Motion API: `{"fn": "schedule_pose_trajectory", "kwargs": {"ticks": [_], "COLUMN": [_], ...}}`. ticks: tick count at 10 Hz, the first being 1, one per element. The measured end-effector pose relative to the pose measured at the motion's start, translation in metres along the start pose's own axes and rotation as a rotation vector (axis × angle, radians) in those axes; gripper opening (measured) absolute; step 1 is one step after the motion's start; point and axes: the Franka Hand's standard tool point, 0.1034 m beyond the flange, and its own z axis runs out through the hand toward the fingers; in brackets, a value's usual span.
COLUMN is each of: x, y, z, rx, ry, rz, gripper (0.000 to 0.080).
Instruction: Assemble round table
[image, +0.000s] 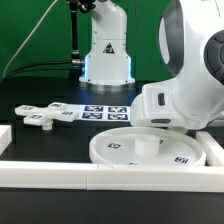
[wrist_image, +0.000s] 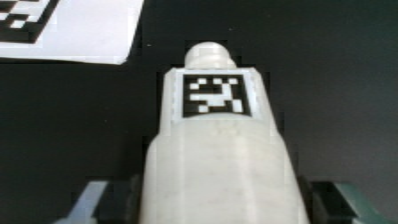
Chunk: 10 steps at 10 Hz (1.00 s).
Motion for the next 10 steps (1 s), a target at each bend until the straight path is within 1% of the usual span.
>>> {"fn": "schedule_pose_trajectory", "kwargs": {"ticks": [3,4,5,7,8,9,10], "x": [-0.001,-0.004,-0.010,-0.026,-0.037,-0.043,-0.034], "y": [0.000,0.000,0.001,0.006,0.011,0.015,0.013], "z": [-0.001,-0.006,-0.015,-0.034,-0.046,-0.061,-0.061], "rx": [0.000,-0.002,-0.003,0.001,0.005,0.011,0.013], "ry": [0.001,0.004,0.010,0.010,0.001,0.016,0.066], "rz": [-0.007,-0.019,-0.037,-0.063,-0.072,-0.077,-0.077], "gripper": [0.0406,0.0406,0.0406,0.0407,0.0407,0.0407,0.0407]}}
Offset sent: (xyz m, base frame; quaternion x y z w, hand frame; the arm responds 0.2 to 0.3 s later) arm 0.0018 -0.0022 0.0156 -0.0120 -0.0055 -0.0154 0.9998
